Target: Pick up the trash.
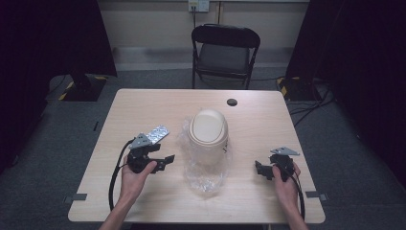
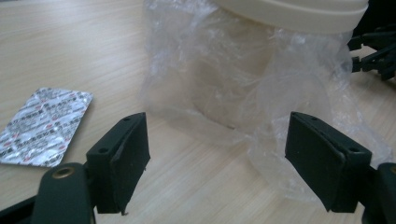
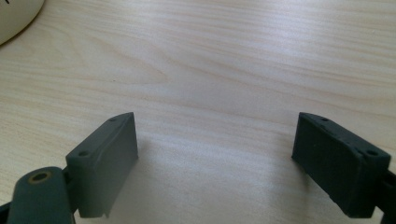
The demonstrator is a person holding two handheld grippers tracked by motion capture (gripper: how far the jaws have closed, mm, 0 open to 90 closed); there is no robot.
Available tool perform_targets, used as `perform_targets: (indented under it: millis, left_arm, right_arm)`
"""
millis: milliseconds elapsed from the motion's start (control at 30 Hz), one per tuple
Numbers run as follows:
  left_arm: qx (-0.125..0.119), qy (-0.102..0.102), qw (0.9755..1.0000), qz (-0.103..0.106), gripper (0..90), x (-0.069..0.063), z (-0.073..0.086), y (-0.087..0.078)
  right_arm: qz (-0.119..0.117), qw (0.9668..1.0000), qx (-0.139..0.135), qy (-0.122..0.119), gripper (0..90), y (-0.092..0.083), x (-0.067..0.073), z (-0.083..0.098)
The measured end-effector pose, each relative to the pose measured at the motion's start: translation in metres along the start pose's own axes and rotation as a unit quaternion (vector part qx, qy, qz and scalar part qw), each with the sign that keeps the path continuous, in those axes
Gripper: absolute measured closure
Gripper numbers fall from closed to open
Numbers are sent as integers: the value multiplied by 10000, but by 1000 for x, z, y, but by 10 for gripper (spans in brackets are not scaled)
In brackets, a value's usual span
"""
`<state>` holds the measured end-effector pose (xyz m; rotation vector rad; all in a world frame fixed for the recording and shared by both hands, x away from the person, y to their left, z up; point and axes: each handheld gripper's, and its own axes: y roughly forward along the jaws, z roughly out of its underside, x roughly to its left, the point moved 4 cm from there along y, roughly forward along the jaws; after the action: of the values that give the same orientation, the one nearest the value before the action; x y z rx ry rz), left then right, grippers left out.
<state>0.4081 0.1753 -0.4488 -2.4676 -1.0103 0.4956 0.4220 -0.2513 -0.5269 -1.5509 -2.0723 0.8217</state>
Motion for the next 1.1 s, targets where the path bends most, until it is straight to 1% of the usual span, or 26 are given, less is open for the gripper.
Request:
perform_targets:
  millis: [100, 133, 167, 200, 233, 267, 300, 333, 367, 400, 433, 467, 500, 533, 567, 600, 667, 700, 733, 767, 800, 833, 867, 933, 1033, 1100]
  left_arm:
    - [-12, 81, 10000, 28, 207, -3, -11, 3]
    - [-70, 93, 9999, 50, 207, -4, -14, 4]
    - [-85, 124, 9999, 72, 203, -5, -22, 7]
    - [-85, 124, 9999, 72, 200, -5, -22, 7]
    - [-73, 128, 9998, 93, 200, -6, -26, 8]
    - [-115, 137, 9997, 141, 196, -7, -30, 9]
    - [-154, 169, 9996, 135, 195, -8, -38, 12]
    - [-154, 169, 9996, 135, 195, -8, -38, 12]
    - [-81, 131, 9995, 258, 199, -6, -44, 15]
    - [-81, 131, 9995, 258, 206, -6, -44, 15]
    - [-88, 70, 9993, 352, 206, -5, -48, 17]
    - [-118, 67, 9992, 367, 206, -4, -51, 17]
    - [-159, 138, 9994, 291, 206, -3, -58, 19]
    - [-159, 138, 9994, 291, 205, -3, -58, 19]
    - [-123, 148, 9992, 353, 202, -4, -66, 23]
    - [-123, 148, 9992, 353, 201, -4, -66, 23]
    - [-115, 238, 9991, 331, 199, -5, -74, 26]
    - [-194, 236, 9990, 335, 191, -8, -82, 29]
    - [-194, 236, 9990, 335, 191, -8, -82, 29]
    - [-187, 330, 9987, 334, 190, -10, -89, 31]
    - [-187, 330, 9987, 334, 189, -10, -89, 31]
    - [-216, 331, 9987, 310, 188, -12, -95, 34]
    - [-216, 331, 9987, 310, 186, -12, -95, 34]
    - [-214, 316, 9986, 360, 177, -13, -99, 39]
    - [-51, 252, 9988, 409, 173, -15, -102, 48]
    - [-42, 346, 9989, 315, 173, -15, -102, 53]
  right_arm:
    - [-1, 10000, 0, -1, 133, 0, 0, 0]
    - [-1, 10000, 0, -1, 133, 0, 0, 0]
    - [0, 10000, -1, 1, 133, 0, 0, 0]
    - [0, 10000, -1, 1, 133, 0, 0, 0]
    - [0, 10000, 0, 0, 133, 0, 0, 0]
    - [0, 10000, 0, 1, 133, 0, 0, 0]
    - [0, 10000, 2, 5, 133, 0, 0, 0]
    - [0, 10000, 2, 5, 133, 0, 0, 0]
    - [0, 10000, 0, -1, 133, 0, 0, 0]
    - [0, 10000, 0, -1, 133, 0, 0, 0]
    - [1, 10000, 2, 5, 133, 0, 0, 0]
    - [1, 10000, 1, 3, 133, 0, 0, 0]
    - [0, 10000, 0, -1, 133, 0, 0, 0]
    - [0, 10000, 0, -1, 133, 0, 0, 0]
    - [0, 10000, 1, 0, 133, 0, 0, 0]
    - [0, 10000, 1, 0, 133, 0, 0, 0]
    - [0, 10000, 0, -1, 133, 0, 0, 0]
    - [-1, 10000, 0, 1, 133, 0, 0, 0]
    - [-1, 10000, 0, 1, 133, 0, 0, 0]
    - [1, 10000, 2, 4, 133, 0, 0, 0]
    - [1, 10000, 2, 4, 133, 0, 0, 0]
    - [-1, 10000, 0, 0, 133, 0, 0, 0]
    - [-1, 10000, 0, 0, 133, 0, 0, 0]
    - [0, 10000, 0, -1, 133, 0, 0, 0]
    - [1, 10000, 1, 4, 133, 0, 0, 0]
    - [0, 10000, 0, 0, 133, 0, 0, 0]
